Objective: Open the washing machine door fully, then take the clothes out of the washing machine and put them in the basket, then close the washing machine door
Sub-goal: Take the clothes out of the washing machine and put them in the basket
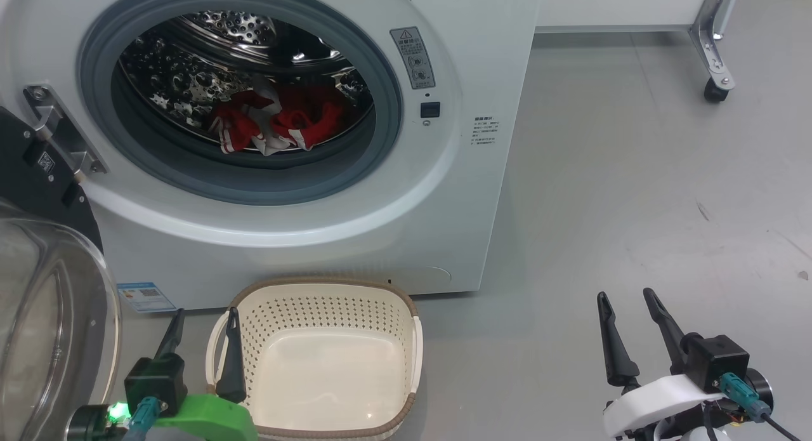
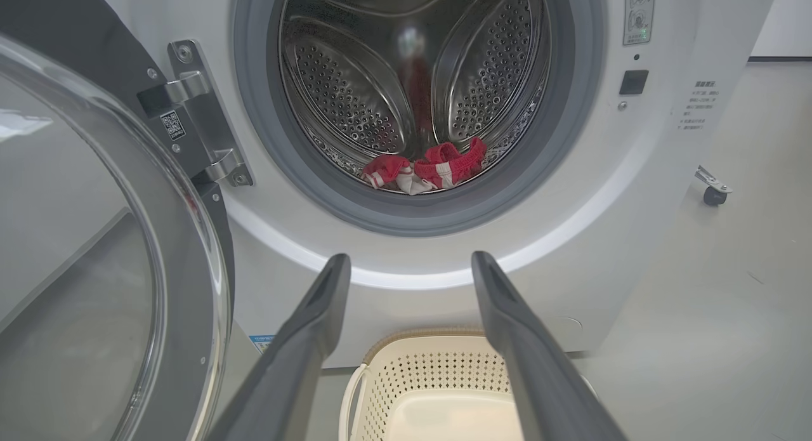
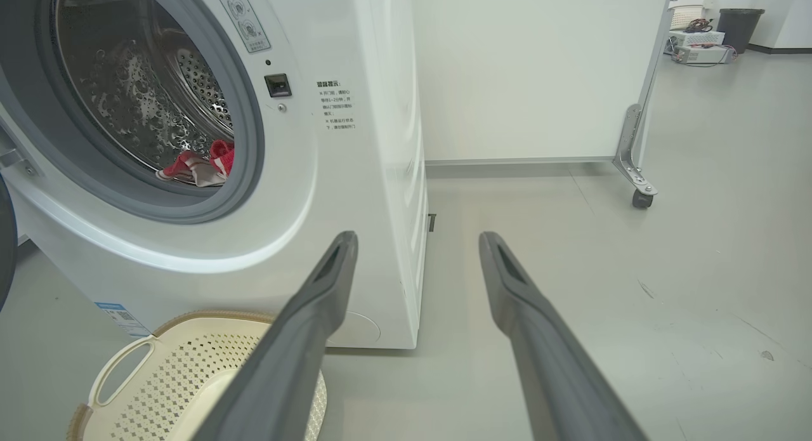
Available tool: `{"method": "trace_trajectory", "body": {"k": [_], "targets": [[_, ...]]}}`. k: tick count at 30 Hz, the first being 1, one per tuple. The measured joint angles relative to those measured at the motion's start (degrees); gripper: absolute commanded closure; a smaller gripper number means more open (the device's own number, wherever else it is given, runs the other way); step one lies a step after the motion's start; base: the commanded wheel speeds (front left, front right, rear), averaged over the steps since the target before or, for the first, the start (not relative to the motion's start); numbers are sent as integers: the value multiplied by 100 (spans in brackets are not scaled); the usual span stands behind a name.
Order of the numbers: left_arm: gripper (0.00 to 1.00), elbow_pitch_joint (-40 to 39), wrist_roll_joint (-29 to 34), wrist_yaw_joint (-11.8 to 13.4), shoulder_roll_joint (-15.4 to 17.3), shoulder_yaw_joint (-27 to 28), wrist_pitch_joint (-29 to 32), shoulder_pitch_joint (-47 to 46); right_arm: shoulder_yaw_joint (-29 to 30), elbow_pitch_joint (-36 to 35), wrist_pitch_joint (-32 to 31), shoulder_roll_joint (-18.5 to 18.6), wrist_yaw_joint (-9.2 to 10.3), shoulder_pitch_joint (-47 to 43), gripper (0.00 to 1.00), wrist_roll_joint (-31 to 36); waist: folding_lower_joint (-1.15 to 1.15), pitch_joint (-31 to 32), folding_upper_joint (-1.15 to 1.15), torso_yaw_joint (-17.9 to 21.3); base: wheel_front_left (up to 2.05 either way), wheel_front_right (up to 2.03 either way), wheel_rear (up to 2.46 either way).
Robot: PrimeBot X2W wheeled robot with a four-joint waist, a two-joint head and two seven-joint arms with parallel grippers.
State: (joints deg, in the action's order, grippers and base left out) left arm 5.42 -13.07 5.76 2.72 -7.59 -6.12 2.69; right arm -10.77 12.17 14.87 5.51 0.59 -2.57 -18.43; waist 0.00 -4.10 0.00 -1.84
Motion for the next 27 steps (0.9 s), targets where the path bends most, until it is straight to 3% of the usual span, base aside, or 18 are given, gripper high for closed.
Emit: {"method": "trace_trajectory", "body": {"k": [16,27], "targets": [[0,42,-15,-1,-1,2,57,-34,14,-80,0,-5,-1,7,0,23,0,-238,0,0,0,0,0],[0,389,-303,-205,29,59,324,-647,-111,-142,0,-21,-98,254,0,99,0,-656,0,87,0,0,0]]}}
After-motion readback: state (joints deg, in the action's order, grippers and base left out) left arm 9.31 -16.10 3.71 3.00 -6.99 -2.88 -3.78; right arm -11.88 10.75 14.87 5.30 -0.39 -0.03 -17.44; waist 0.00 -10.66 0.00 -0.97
